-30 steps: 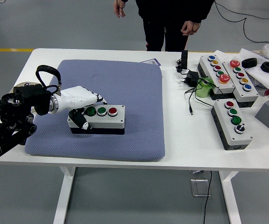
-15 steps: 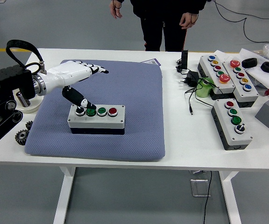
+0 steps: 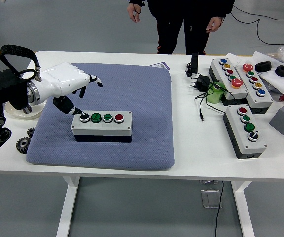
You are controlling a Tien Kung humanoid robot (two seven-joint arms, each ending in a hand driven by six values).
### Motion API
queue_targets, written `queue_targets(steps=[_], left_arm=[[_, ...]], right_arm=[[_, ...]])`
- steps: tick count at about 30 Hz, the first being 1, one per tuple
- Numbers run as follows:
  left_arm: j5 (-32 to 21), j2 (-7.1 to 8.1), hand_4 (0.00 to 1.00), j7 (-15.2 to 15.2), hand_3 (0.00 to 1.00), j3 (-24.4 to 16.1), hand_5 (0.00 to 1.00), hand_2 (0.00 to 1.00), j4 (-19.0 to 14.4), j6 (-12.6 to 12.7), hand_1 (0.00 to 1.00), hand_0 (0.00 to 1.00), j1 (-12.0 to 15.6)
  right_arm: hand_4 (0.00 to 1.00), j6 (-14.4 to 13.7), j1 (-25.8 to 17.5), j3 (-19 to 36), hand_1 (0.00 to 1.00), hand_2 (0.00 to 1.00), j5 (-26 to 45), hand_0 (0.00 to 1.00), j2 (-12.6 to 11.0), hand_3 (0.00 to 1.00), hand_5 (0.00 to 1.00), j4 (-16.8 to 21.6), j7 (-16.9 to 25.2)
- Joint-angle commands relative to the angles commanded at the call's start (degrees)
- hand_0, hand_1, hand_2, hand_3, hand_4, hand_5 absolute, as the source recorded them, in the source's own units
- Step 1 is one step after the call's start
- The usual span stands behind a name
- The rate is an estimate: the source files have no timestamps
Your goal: Pick up the button,place it on the desk,press the button,press the button
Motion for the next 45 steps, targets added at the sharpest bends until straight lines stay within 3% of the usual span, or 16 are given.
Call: queue_targets(steps=[3,4,9,18,45], left_arm=[[-0.88,-0.07,0.741,0.53,0.758,0.49,0.002,0.080,-0.06,-0.97,0.020,0.002,-0.02],[-1.06,-0.07,0.683,0.69,0.788,0.85,0.002,0.051,-0.16,-1.53,0.002,0.002,-0.04],[-1.82,0.08,0.683,0.94,0.788,2.98,0.002,0.051,-0.63,-3.63,0.002,0.002,0.08],[-3.24,-0.87,0.674,1.13,0.802,6.13,0.002,0.044,0.08,-2.91,0.002,0.002,-0.34],[-3.34,-1.94,0.672,1.09,0.820,10.34,0.002,0.049,5.33,-1.74,0.002,0.002,-1.98]], right_arm=[[0.201,-0.02,0.00,0.03,0.726,0.744,-0.02,0.765,0.02,0.596,0.155,0.00,-0.01],[0.201,-0.03,0.00,-0.02,0.726,0.744,0.01,0.765,0.03,0.596,0.155,0.00,-0.02],[0.201,-0.04,-0.05,0.06,0.726,0.744,-0.02,0.765,0.03,0.596,0.155,0.01,-0.02],[0.202,-0.01,-0.11,-0.12,0.726,0.744,0.07,0.765,0.03,0.596,0.156,0.02,-0.04],[0.201,-0.05,-0.25,-0.58,0.726,0.744,0.51,0.765,0.13,0.596,0.159,0.02,-0.16]])
